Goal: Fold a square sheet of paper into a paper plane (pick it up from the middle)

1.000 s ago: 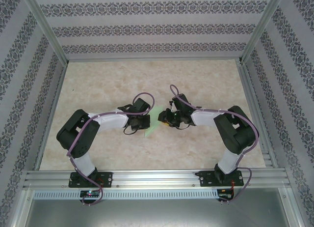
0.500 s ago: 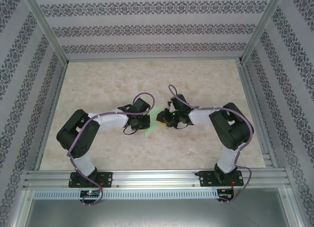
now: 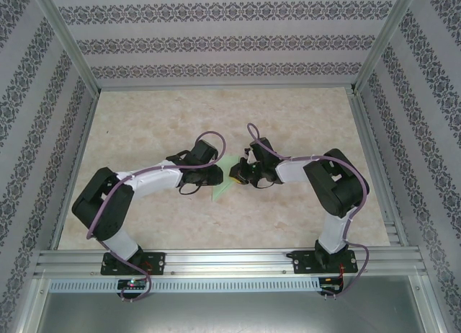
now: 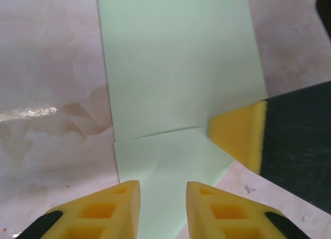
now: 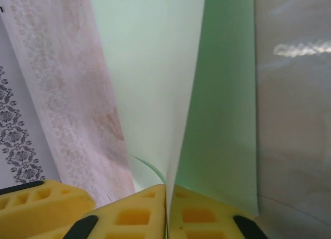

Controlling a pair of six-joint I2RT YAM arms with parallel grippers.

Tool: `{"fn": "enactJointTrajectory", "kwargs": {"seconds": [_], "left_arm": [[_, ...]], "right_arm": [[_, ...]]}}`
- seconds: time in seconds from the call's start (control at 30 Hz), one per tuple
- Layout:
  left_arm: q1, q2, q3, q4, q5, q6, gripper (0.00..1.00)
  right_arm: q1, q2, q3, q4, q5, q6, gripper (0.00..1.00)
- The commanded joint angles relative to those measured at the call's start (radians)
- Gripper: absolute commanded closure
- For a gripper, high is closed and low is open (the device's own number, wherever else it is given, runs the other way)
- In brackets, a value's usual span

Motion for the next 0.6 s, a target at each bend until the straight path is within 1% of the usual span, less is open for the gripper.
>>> {"fn": "enactJointTrajectory", "kwargs": {"seconds": [0.0,0.07,0.1,0.23,0.33,0.47,0.57], "left_arm": [[0.009,-0.074,-0.027,0.054,0.026,0.061,0.65],[0.01,-0.11,-0.041,0.075,0.041,0.088,0.59],[0.01,-0.124,-0.045,0.081,0.048,0.101,0.57],[0.01,-0.184,-0.063,0.114,0.085,0.161,0.5],[0.01,-0.222,-0.076,0.142,0.111,0.201,0.45],[0.01,-0.259,-0.095,0.17,0.125,0.256,0.41],[0.009,-0.279,-0.108,0.176,0.117,0.306,0.39]], "right_arm": [[0.005,-0.085,-0.022,0.007,0.069,0.016,0.95],[0.009,-0.145,-0.039,-0.029,0.126,0.026,0.97],[0.011,-0.172,-0.045,-0.044,0.151,0.028,0.98],[0.026,-0.295,-0.049,-0.179,0.284,0.038,0.99],[0.033,-0.367,-0.052,-0.247,0.36,0.069,0.99],[0.044,-0.412,-0.059,-0.268,0.417,0.132,0.98],[0.059,-0.412,-0.037,-0.261,0.445,0.162,0.98]]}}
